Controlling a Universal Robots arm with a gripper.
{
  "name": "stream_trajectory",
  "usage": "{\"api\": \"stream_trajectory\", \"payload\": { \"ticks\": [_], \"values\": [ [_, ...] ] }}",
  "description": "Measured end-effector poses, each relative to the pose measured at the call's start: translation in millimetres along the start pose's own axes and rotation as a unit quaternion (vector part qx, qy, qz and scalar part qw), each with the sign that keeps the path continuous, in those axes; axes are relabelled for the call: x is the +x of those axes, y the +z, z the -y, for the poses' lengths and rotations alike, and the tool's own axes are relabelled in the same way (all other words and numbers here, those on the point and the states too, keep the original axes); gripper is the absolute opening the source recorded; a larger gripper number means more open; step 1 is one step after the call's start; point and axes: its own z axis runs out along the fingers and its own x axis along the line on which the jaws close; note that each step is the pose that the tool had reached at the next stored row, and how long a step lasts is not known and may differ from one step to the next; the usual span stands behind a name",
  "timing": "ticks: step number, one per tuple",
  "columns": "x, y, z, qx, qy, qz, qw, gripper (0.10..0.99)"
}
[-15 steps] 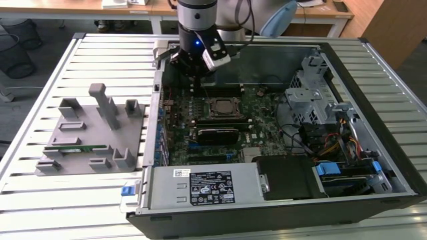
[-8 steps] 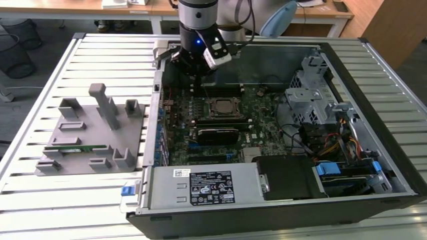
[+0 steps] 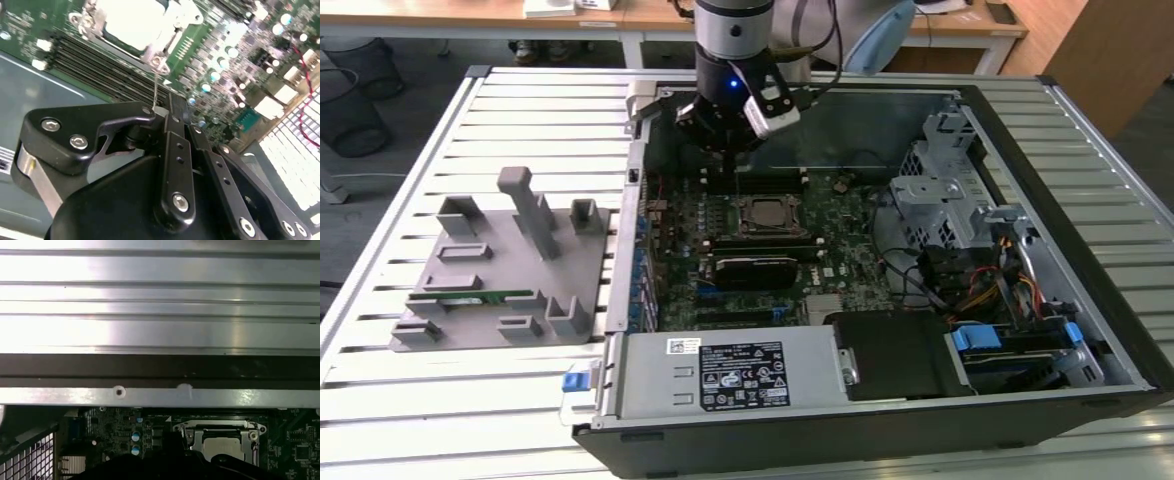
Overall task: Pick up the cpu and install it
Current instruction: 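Install the first cpu locking lever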
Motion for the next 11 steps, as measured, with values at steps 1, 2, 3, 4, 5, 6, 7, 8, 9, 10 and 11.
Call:
{"api": "stream_trajectory", "payload": {
  "ticks": [1, 2, 3, 4, 5, 6, 7, 8, 9, 10, 11],
  "values": [
    [-3.1, 0.1, 0.0, 0.0, 0.0, -0.0005, 1.0, 0.106],
    [-5.7, 0.2, 0.0, 0.0, -0.001, -0.0006, 1.0, 0.106],
    [-7.7, 0.4, 0.0, 0.0, -0.003, -0.0007, 1.0, 0.106],
    [-9.4, 0.5, 0.0, 0.0, -0.005, -0.0008, 1.0, 0.106],
    [-10.6, 0.6, 0.0, -0.0001, -0.008, -0.0009, 1.0, 0.106],
    [-11.5, 0.8, 0.0, -0.0002, -0.013, -0.001, 0.9999, 0.106],
    [-12.3, 0.9, 0.0, -0.0002, -0.017, -0.0011, 0.9999, 0.106],
    [-13.1, 1.0, 0.0, -0.0001, -0.02, -0.0013, 0.9998, 0.106],
    [-13.4, 1.0, 0.0, -0.0001, -0.02, -0.0013, 0.9998, 0.106],
    [-13.8, 1.1, 0.1, 0.0, -0.021, -0.0014, 0.9998, 0.106],
    [-14.3, 1.3, 0.6, -0.0007, -0.021, -0.0014, 0.9998, 0.106]
  ]
}}
